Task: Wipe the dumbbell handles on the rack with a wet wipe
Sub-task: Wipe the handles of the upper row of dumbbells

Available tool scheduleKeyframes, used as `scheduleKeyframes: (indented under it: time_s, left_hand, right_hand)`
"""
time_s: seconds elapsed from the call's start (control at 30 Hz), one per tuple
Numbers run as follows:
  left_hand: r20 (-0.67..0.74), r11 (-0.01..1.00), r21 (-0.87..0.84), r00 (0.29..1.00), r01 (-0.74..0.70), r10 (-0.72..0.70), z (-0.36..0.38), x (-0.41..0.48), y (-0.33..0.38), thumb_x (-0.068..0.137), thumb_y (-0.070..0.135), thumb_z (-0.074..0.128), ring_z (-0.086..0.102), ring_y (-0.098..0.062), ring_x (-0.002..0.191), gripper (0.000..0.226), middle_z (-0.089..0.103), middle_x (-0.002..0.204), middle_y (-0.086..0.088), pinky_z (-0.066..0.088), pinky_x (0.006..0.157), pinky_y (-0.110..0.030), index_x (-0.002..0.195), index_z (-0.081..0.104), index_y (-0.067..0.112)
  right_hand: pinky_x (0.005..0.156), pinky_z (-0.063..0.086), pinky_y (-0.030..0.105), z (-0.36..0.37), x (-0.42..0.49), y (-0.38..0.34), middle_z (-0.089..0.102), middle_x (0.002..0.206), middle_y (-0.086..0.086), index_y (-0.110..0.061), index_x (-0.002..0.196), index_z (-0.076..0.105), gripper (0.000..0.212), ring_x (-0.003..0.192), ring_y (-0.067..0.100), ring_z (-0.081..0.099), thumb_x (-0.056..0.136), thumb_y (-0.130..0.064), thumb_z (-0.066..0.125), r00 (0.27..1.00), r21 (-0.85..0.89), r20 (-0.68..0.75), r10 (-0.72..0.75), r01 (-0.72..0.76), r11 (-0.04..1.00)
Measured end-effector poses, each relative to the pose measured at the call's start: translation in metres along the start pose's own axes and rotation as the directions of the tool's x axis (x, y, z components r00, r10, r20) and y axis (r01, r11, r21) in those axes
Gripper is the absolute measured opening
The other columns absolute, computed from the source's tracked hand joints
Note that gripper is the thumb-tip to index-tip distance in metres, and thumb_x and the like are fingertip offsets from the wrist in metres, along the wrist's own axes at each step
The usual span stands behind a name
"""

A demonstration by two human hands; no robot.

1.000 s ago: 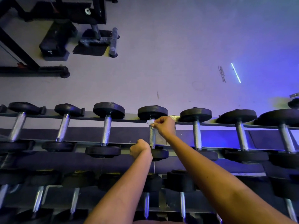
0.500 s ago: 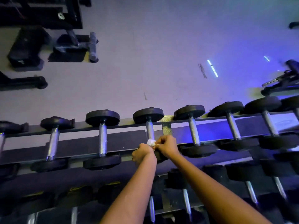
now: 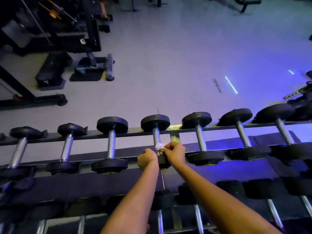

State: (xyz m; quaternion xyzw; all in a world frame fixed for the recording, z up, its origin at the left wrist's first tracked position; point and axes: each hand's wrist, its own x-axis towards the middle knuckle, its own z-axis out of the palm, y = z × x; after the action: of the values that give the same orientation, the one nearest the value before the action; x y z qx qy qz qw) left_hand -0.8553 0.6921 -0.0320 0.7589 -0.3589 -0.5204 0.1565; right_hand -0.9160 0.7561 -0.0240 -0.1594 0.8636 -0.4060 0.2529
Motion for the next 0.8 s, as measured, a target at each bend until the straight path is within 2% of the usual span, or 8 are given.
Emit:
scheduleKeyframes:
  time_s: [0.2, 0.27, 0.33, 0.37, 0.5, 0.6, 0.67, 0.8]
  left_hand:
    - [-0.108, 0.931, 0.179, 0.934, -0.320, 0.342, 0.014, -0.036, -0.016, 0.092, 0.020, 0.049, 0.053, -0.037, 0.115, 0.033, 0.062, 0.121, -0.018, 0.047, 0.094, -0.046, 0.119, 0.062, 0.007]
    - [-0.148, 0.900, 0.162, 0.892, -0.404, 0.427, 0.031, -0.061, -0.022, 0.092, 0.019, 0.052, 0.038, -0.034, 0.132, 0.035, 0.058, 0.129, -0.016, 0.037, 0.105, -0.051, 0.125, 0.058, 0.006]
    - [-0.150, 0.872, 0.143, 0.860, -0.469, 0.487, 0.050, -0.089, -0.030, 0.093, 0.016, 0.053, 0.024, -0.031, 0.143, 0.034, 0.054, 0.135, -0.015, 0.029, 0.111, -0.051, 0.126, 0.058, 0.004]
    - [-0.137, 0.865, 0.116, 0.855, -0.487, 0.500, 0.058, -0.103, -0.033, 0.094, 0.014, 0.052, 0.027, -0.032, 0.142, 0.033, 0.053, 0.135, -0.014, 0.030, 0.112, -0.050, 0.125, 0.058, 0.004]
    - [0.063, 0.903, 0.058, 0.905, -0.425, 0.421, 0.088, -0.145, -0.038, 0.097, 0.013, 0.049, 0.055, -0.029, 0.111, 0.026, 0.060, 0.119, -0.016, 0.042, 0.089, -0.031, 0.117, 0.061, 0.000]
    - [0.173, 0.931, 0.193, 0.944, -0.311, 0.280, 0.107, -0.164, -0.031, 0.100, 0.021, 0.045, 0.055, -0.033, 0.113, 0.032, 0.060, 0.122, -0.020, 0.039, 0.084, -0.030, 0.117, 0.062, 0.000]
    - [0.138, 0.949, 0.227, 0.972, -0.219, 0.191, 0.118, -0.174, -0.025, 0.101, 0.025, 0.044, 0.054, -0.033, 0.115, 0.036, 0.058, 0.125, -0.020, 0.040, 0.085, -0.031, 0.122, 0.059, 0.000]
    - [0.101, 0.994, 0.089, 0.993, -0.068, 0.059, 0.141, -0.173, -0.018, 0.098, 0.022, 0.047, 0.057, -0.032, 0.102, 0.034, 0.059, 0.117, -0.017, 0.048, 0.082, -0.038, 0.120, 0.059, 0.000]
  right_hand:
    - [0.064, 0.044, 0.021, -0.054, -0.007, 0.025, 0.062, 0.071, -0.001, -0.010, 0.076, 0.070, 0.006, 0.066, 0.009, 0.057, 0.080, -0.005, 0.070, 0.994, 0.026, -0.011, -0.109, 0.109, 0.994]
    - [0.059, 0.044, 0.016, -0.077, -0.003, 0.035, 0.063, 0.070, -0.002, -0.010, 0.076, 0.070, 0.007, 0.064, 0.006, 0.057, 0.081, -0.006, 0.069, 0.989, 0.048, 0.001, -0.148, 0.148, 0.988]
    - [0.065, 0.049, 0.018, -0.098, 0.004, 0.045, 0.066, 0.075, 0.000, -0.011, 0.078, 0.071, 0.006, 0.069, 0.010, 0.060, 0.082, -0.007, 0.069, 0.984, 0.053, -0.004, -0.179, 0.179, 0.982]
    - [0.069, 0.051, 0.022, -0.109, 0.007, 0.051, 0.066, 0.077, 0.001, -0.011, 0.079, 0.071, 0.005, 0.072, 0.012, 0.062, 0.082, -0.007, 0.069, 0.982, 0.056, -0.013, -0.186, 0.187, 0.981]
    - [0.070, 0.045, 0.017, -0.150, 0.030, 0.069, 0.065, 0.087, 0.002, -0.009, 0.089, 0.071, 0.005, 0.080, 0.011, 0.059, 0.085, -0.009, 0.069, 0.985, 0.073, -0.037, -0.167, 0.169, 0.983]
    - [0.063, 0.041, 0.013, -0.174, 0.045, 0.084, 0.067, 0.091, 0.006, -0.006, 0.094, 0.070, 0.009, 0.079, 0.012, 0.059, 0.086, -0.010, 0.068, 0.991, 0.074, -0.008, -0.131, 0.132, 0.989]
    - [0.060, 0.041, 0.012, -0.183, 0.051, 0.093, 0.068, 0.089, 0.007, -0.006, 0.091, 0.071, 0.007, 0.075, 0.011, 0.059, 0.085, -0.010, 0.068, 0.990, 0.080, 0.038, -0.136, 0.133, 0.988]
    - [0.058, 0.039, 0.006, -0.187, 0.057, 0.097, 0.068, 0.086, 0.003, -0.010, 0.090, 0.071, 0.005, 0.072, 0.007, 0.059, 0.086, -0.014, 0.069, 0.981, 0.057, 0.112, -0.156, 0.151, 0.987]
